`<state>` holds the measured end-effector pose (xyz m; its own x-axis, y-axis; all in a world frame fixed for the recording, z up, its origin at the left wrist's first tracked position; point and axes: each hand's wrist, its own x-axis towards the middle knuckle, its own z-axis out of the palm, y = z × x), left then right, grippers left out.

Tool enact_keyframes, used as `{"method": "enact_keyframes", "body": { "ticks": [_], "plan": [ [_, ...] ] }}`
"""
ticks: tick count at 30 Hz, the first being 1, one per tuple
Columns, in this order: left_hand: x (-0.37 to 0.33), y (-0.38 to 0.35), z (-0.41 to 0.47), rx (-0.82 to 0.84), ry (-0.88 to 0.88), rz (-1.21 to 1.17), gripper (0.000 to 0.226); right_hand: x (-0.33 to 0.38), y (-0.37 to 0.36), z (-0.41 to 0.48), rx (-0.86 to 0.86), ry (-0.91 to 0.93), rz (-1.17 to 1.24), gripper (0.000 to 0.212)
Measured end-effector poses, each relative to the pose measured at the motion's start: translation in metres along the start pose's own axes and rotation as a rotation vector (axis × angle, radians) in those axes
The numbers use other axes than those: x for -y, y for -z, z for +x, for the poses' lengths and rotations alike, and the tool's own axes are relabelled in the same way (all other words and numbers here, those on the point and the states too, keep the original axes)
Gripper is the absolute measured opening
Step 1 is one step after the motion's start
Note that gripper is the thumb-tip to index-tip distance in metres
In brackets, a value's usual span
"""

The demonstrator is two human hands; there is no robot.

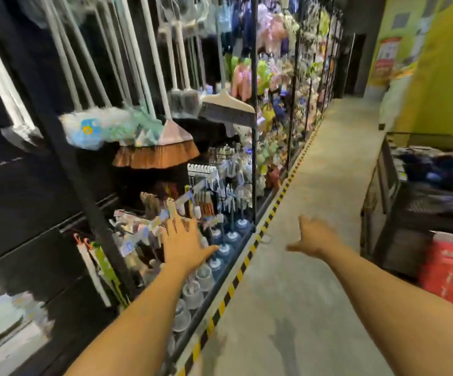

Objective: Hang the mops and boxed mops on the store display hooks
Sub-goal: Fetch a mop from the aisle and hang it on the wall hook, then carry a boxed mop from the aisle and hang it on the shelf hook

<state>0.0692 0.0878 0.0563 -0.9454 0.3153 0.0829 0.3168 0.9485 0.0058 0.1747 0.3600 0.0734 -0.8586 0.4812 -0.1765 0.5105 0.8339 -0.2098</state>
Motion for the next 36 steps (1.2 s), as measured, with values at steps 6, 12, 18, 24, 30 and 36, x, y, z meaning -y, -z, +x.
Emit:
{"method": "enact_keyframes", "body": {
  "ticks": [6, 12, 18, 24, 30, 36],
  "plan": [
    [-0.054, -0.115, -0.029, 0.314, -0.132, 0.024, 0.109, -0.063, -0.118, -0.029, 0.15, -0.224, 0.081, 0.095],
    [-0.098, -0.186, -0.011, 0.453, -0.322, 0.026, 0.106, -0.099, -0.179, -0.049, 0.267, -0.469, 0.142, 0.089],
    [-0.134, -0.215, 0.052, 0.424, -0.517, 0.04, 0.103, -0.105, -0.182, -0.004, 0.242, -0.638, 0.174, 0.086],
    [-0.166, -0.238, 0.105, 0.532, -0.614, 0.008, 0.104, -0.093, -0.192, 0.04, 0.215, -0.689, 0.223, 0.084],
    [-0.211, -0.255, 0.116, 0.592, -0.729, 0.067, 0.102, -0.129, -0.202, 0.021, 0.258, -0.835, 0.242, 0.084],
    [-0.29, -0.257, 0.114, 0.64, -0.85, 0.101, 0.108, -0.196, -0.197, 0.009, 0.191, -0.955, 0.287, 0.084]
  ]
}}
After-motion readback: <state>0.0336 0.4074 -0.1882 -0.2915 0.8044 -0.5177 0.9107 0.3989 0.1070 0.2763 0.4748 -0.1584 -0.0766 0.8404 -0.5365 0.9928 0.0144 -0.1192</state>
